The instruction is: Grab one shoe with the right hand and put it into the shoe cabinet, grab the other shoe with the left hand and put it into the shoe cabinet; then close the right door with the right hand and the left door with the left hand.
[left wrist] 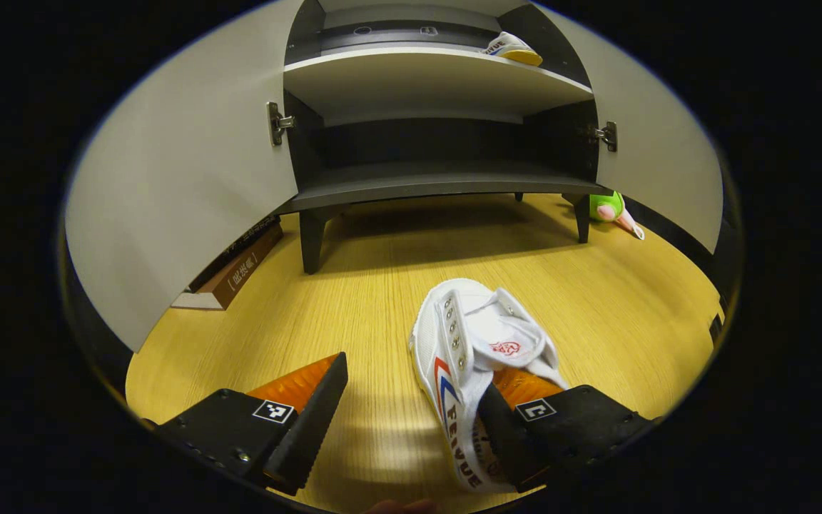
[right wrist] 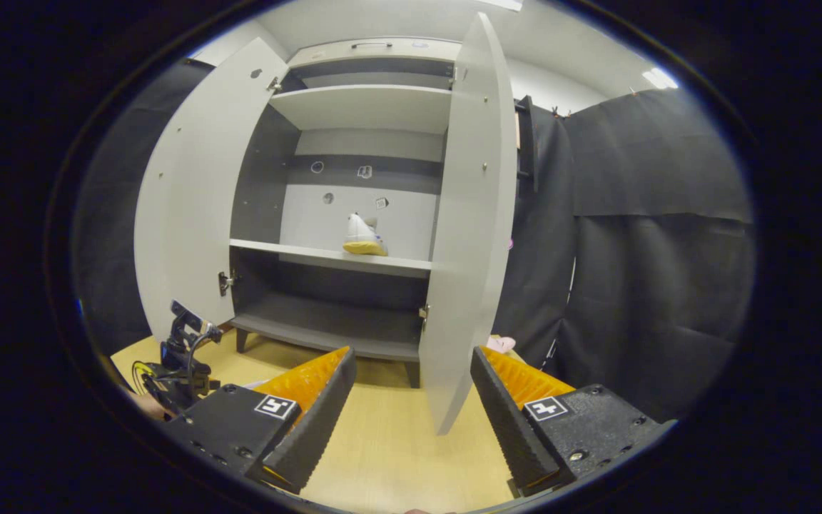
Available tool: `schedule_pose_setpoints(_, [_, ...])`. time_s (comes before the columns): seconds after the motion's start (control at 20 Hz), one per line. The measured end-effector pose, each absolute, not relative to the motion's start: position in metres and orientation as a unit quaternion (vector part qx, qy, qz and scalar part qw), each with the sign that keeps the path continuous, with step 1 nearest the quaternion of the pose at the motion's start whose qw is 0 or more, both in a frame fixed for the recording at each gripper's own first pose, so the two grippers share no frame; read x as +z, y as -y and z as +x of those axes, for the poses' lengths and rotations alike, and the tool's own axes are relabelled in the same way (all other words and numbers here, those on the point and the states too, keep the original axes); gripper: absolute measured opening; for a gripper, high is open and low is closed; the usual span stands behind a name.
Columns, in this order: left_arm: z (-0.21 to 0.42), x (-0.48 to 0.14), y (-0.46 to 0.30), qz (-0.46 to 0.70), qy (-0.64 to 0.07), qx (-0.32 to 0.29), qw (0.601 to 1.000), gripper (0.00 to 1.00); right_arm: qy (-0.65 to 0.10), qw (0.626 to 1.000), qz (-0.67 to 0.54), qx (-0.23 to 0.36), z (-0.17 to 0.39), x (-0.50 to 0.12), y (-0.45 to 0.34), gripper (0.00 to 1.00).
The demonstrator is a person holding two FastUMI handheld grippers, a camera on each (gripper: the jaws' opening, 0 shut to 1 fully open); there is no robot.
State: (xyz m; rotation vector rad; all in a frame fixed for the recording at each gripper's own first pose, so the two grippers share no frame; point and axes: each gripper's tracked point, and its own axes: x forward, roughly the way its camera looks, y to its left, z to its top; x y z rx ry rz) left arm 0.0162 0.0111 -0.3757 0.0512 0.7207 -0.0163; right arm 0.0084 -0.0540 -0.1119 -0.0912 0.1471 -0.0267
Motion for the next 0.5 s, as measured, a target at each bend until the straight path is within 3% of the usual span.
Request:
schedule_pose_setpoints(0.1, [0.023, -0.377, -0.009, 0.022, -0.347, -0.009, 0.938, 0.94, -0.078, 0.996, -0.049, -0.014, 0.011, -0.115, 0.053, 1.00])
schedule_pose_setpoints(0.2, [0.026, -0.379, -0.003, 0.013, -0.348, -0.011, 0.937, 0.83, -0.082, 0.995, -0.054, -0.015, 0.014, -0.118, 0.053, 1.00])
schedule_pose_setpoints(0.3, [0.032, -0.380, 0.000, 0.018, -0.339, -0.004, 0.941, 0.64, -0.087, 0.994, -0.059, -0.015, 0.017, -0.122, 0.051, 1.00])
schedule_pose_setpoints(0.35, [0.034, -0.379, 0.003, 0.018, -0.334, -0.005, 0.943, 0.45, -0.089, 0.994, -0.062, -0.014, 0.017, -0.124, 0.050, 1.00])
schedule_pose_setpoints(0.4, [0.037, -0.379, 0.006, 0.022, -0.328, -0.003, 0.944, 0.36, -0.091, 0.994, -0.065, -0.013, 0.018, -0.125, 0.048, 1.00])
schedule_pose_setpoints(0.45, [0.038, -0.379, 0.006, 0.028, -0.325, 0.000, 0.945, 0.19, -0.092, 0.994, -0.065, -0.011, 0.019, -0.126, 0.046, 1.00])
schedule_pose_setpoints(0.5, [0.039, -0.377, 0.006, 0.028, -0.320, 0.001, 0.947, 0.17, -0.093, 0.993, -0.066, -0.008, 0.020, -0.127, 0.043, 1.00])
